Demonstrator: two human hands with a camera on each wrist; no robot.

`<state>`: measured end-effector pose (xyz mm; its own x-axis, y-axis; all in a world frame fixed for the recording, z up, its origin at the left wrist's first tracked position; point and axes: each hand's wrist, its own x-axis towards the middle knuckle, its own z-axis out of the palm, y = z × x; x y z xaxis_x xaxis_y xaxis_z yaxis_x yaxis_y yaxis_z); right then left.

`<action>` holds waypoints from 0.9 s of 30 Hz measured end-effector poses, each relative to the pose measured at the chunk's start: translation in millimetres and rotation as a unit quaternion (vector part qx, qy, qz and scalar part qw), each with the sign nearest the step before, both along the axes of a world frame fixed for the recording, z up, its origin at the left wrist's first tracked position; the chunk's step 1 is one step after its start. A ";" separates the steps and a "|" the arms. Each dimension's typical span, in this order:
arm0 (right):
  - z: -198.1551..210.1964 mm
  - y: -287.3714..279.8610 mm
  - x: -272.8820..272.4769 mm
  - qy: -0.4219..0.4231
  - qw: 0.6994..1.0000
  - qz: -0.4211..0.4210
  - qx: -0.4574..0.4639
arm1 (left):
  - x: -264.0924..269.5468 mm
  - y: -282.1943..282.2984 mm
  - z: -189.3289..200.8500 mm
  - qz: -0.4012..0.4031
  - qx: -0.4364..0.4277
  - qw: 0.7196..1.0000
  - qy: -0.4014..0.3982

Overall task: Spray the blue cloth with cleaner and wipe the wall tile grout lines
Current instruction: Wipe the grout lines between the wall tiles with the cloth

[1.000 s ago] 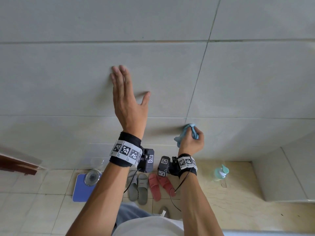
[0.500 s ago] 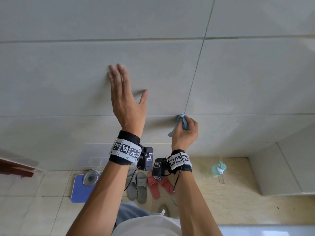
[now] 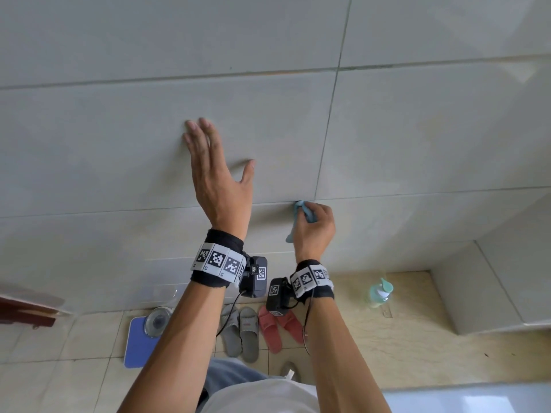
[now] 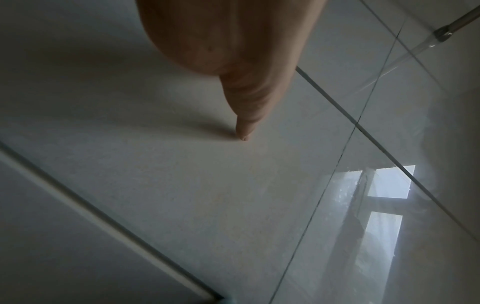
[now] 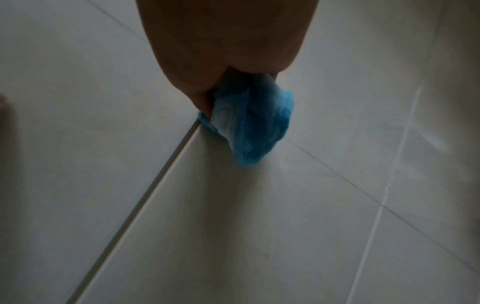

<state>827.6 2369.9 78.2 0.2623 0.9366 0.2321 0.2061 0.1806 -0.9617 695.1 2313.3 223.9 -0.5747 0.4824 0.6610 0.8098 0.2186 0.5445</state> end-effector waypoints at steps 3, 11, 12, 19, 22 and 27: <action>-1.0 -2.7 -4.9 -0.019 1.000 0.009 -0.006 | 0.4 -1.2 0.0 -0.002 -0.006 1.000 0.003; 2.1 10.8 5.5 0.127 0.979 -0.152 -0.048 | -15.4 -17.1 2.0 -0.021 -0.048 0.998 0.030; 3.0 6.3 -1.2 0.143 0.978 -0.141 -0.053 | -15.6 -17.5 2.4 -0.021 -0.049 0.998 0.027; 2.7 -0.2 9.4 0.243 0.955 -0.117 -0.125 | -10.2 -15.4 2.4 -0.021 -0.047 0.999 0.017; -0.6 6.0 25.0 0.272 0.939 -0.148 -0.152 | -10.7 -16.6 1.8 -0.022 -0.050 0.998 0.016; 39.5 7.0 14.3 0.271 0.946 -0.123 -0.129 | -6.0 -15.2 2.0 -0.023 -0.054 0.998 0.006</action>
